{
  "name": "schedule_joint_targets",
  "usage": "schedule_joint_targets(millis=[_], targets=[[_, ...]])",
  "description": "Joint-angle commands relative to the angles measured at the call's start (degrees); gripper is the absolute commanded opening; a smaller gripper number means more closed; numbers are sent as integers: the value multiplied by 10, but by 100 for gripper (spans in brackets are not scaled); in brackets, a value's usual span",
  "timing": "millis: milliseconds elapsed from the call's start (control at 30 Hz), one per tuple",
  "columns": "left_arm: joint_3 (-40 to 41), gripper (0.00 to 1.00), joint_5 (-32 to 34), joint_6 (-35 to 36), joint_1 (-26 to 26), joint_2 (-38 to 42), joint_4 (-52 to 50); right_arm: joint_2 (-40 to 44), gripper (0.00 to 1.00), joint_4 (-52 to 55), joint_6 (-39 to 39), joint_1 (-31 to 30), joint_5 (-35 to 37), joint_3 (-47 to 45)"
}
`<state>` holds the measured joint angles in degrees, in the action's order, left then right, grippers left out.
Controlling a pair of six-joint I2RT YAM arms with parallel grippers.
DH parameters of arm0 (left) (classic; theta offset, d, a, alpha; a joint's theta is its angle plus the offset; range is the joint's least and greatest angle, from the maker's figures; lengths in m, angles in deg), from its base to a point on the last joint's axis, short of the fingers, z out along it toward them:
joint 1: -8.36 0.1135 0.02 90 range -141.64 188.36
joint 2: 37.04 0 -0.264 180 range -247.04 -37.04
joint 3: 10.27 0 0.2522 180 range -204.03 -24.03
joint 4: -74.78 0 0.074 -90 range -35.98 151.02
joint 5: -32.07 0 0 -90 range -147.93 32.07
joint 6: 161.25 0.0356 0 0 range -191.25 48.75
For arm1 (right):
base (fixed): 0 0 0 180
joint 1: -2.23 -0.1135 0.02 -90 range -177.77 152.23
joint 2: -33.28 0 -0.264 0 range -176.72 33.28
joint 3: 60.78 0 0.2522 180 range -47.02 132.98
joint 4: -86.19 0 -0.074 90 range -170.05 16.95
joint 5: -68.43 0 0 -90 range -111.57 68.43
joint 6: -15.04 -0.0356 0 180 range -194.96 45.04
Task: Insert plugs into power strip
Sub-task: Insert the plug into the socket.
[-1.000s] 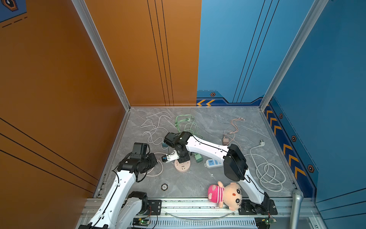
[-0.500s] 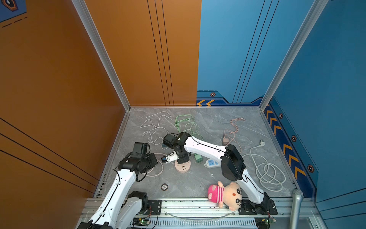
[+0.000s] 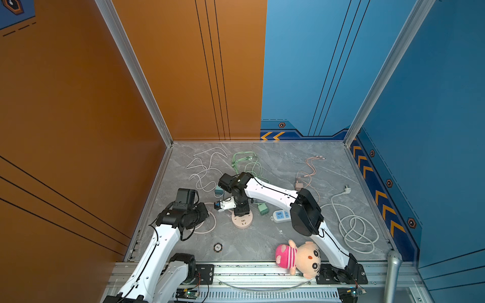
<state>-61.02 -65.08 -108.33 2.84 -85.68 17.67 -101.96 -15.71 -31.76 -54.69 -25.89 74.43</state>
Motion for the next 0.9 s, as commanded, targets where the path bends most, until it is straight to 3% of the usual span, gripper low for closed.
schedule_joint_targets(millis=[0,333,367,400,433,867], targets=[[-11,0,-7,-6,0,19,-13,47,62,-4,-14,-1,-35,0],[-27,0,5,-6,-11,18,-13,110,63,-4,-16,-12,-33,-47],[-32,0,7,-4,-13,12,-13,116,72,-4,-19,-11,-34,-49],[-38,1,10,-2,-15,3,-13,122,94,-4,-23,-13,-35,-52],[-46,3,12,1,-18,-5,-13,130,95,-4,-24,-13,-35,-56],[-130,11,71,25,-76,-128,13,275,94,-59,-86,26,-37,-179]])
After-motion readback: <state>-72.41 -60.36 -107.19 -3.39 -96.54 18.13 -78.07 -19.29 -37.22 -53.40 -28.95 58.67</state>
